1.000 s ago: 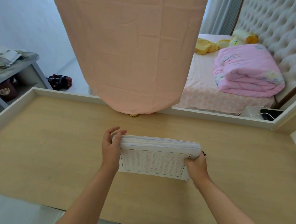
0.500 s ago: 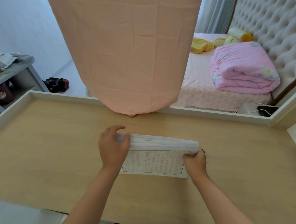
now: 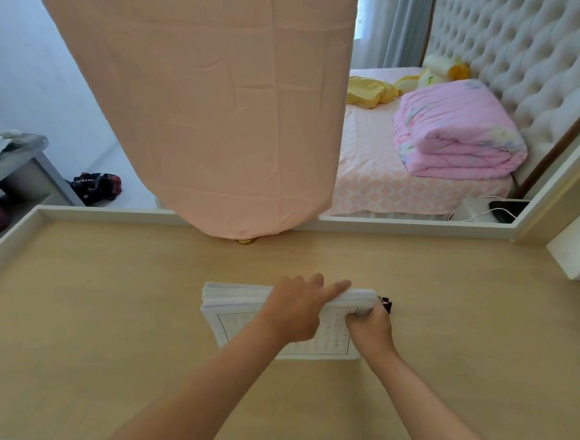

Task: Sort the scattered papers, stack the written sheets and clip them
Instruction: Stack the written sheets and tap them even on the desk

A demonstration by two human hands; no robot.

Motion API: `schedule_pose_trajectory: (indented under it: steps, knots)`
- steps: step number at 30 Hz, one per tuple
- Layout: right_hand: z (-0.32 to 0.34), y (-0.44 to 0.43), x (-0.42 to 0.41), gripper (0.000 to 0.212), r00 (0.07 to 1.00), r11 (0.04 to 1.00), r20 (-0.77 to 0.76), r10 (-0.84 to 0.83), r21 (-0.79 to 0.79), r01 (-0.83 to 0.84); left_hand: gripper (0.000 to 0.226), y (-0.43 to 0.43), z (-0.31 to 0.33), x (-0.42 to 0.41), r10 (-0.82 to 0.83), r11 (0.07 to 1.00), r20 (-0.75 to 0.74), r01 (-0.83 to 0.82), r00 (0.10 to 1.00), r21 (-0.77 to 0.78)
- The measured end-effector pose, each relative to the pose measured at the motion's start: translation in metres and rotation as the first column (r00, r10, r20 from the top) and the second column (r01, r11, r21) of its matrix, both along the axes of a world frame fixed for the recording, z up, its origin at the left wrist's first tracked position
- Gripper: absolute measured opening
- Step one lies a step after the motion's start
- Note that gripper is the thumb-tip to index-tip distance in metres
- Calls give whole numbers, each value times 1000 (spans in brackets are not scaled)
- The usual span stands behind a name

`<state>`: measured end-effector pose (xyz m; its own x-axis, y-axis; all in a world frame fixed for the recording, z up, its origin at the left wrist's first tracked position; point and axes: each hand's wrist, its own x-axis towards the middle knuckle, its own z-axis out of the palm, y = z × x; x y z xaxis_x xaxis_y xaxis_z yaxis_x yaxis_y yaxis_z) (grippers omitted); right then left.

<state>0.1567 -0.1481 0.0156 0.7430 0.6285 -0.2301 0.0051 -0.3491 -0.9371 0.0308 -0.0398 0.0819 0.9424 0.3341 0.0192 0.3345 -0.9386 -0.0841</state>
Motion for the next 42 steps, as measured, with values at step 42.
schedule_pose_trajectory:
  steps: [42]
  knots:
    - [66,26,-8,59,995,982,35,89,165,-93,64,13,29,-62,912,213,320,371,257,-904]
